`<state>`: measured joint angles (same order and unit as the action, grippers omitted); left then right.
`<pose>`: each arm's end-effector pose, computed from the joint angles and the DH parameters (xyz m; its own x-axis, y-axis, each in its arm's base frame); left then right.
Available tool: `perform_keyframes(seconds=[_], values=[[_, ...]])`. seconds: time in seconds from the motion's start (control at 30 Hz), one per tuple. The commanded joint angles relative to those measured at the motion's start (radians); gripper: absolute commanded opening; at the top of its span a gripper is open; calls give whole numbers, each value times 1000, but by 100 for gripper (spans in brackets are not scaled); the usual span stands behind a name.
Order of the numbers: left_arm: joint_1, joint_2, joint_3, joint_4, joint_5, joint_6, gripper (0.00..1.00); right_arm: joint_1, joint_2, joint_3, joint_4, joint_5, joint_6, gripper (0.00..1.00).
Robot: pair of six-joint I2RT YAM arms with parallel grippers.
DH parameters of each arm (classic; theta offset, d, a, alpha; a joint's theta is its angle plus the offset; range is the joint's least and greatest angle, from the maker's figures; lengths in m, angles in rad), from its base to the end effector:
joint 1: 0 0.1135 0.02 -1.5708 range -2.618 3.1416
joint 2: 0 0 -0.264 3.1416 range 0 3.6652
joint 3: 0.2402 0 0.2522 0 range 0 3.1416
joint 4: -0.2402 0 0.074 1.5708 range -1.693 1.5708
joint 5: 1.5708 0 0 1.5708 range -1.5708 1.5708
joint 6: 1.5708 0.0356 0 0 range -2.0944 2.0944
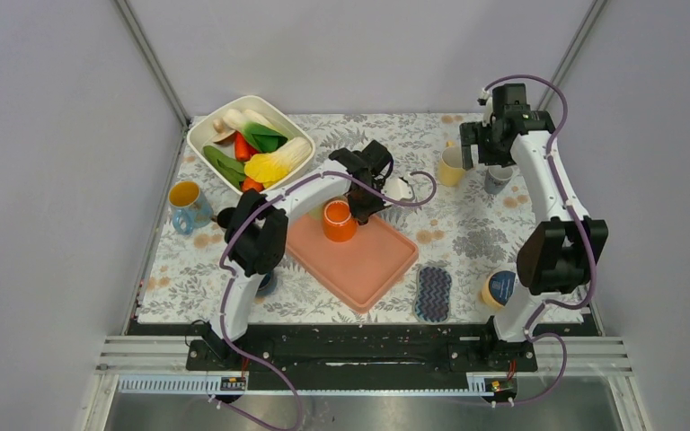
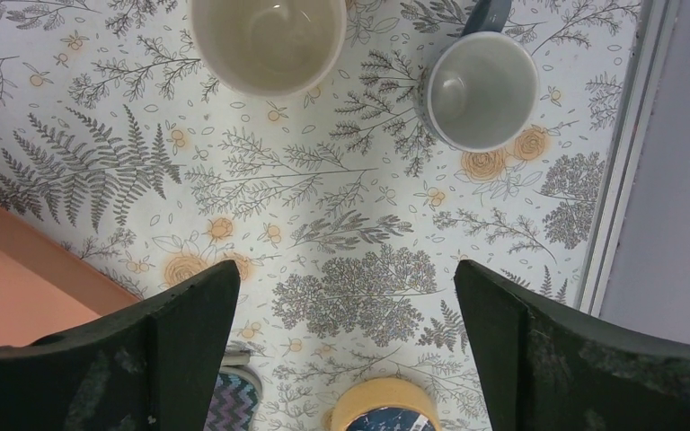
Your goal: Turn the mug right side up
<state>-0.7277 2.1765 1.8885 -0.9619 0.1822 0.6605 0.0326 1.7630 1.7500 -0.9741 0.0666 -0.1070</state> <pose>0.3367 -0.3085 0.2150 -0.1320 0.9257 -0.3546 0.9850 0.1626 0.0577 0.3764 0.0099 0.3381 -0.8297 -0.1337 -0.5420 -0.0849 0.9898 -0.1141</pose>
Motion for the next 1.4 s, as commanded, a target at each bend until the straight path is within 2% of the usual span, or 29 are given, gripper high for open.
perform_keyframes(seconds=[0.0, 0.07, 0.17, 0.37, 0.53, 0.6, 0.63, 0.67, 0.7, 0.73, 0.8, 0.9, 1.07, 1.17, 1.23, 1.27, 1.37], values=[[8, -23, -25, 0, -5, -3, 0, 0, -87, -30, 37, 14, 15, 99], [7, -55, -36, -1, 6, -16, 0, -8, -121, -67, 46, 42, 29, 99], [13, -121, -56, 16, 42, -72, 0, -59, -214, -205, 121, 52, 79, 99], [64, -286, -114, 128, 209, -308, 0, -89, -449, -545, 369, -129, 230, 99], [118, -336, -112, 170, 328, -501, 0, 22, -651, -808, 598, -248, 365, 99], [147, -371, -153, 228, 367, -586, 0, 94, -706, -918, 766, -363, 455, 99], [164, -385, -175, 269, 389, -629, 0, 126, -718, -986, 902, -452, 521, 99], [182, -401, -194, 298, 419, -668, 0, 159, -718, -1046, 1064, -573, 596, 99], [195, -410, -200, 317, 439, -714, 0, 199, -709, -1093, 1211, -632, 673, 99], [208, -415, -199, 327, 463, -740, 0, 235, -691, -1125, 1370, -648, 753, 99], [211, -424, -187, 334, 500, -773, 0, 310, -646, -1175, 1580, -643, 878, 99], [211, -441, -183, 368, 567, -841, 0, 398, -544, -1176, 1763, -659, 997, 99], [206, -459, -181, 414, 596, -907, 0, 425, -373, -1164, 2090, -731, 1277, 97], [205, -463, -184, 449, 632, -950, 0, 453, -287, -1136, 2202, -754, 1387, 93], [200, -459, -181, 460, 650, -970, 0, 469, -235, -1115, 2320, -763, 1462, 87], [195, -459, -182, 460, 650, -972, 0, 473, -213, -1104, 2383, -765, 1498, 79], [184, -460, -197, 465, 659, -977, 0, 474, -218, -1073, 2418, -765, 1503, 33]])
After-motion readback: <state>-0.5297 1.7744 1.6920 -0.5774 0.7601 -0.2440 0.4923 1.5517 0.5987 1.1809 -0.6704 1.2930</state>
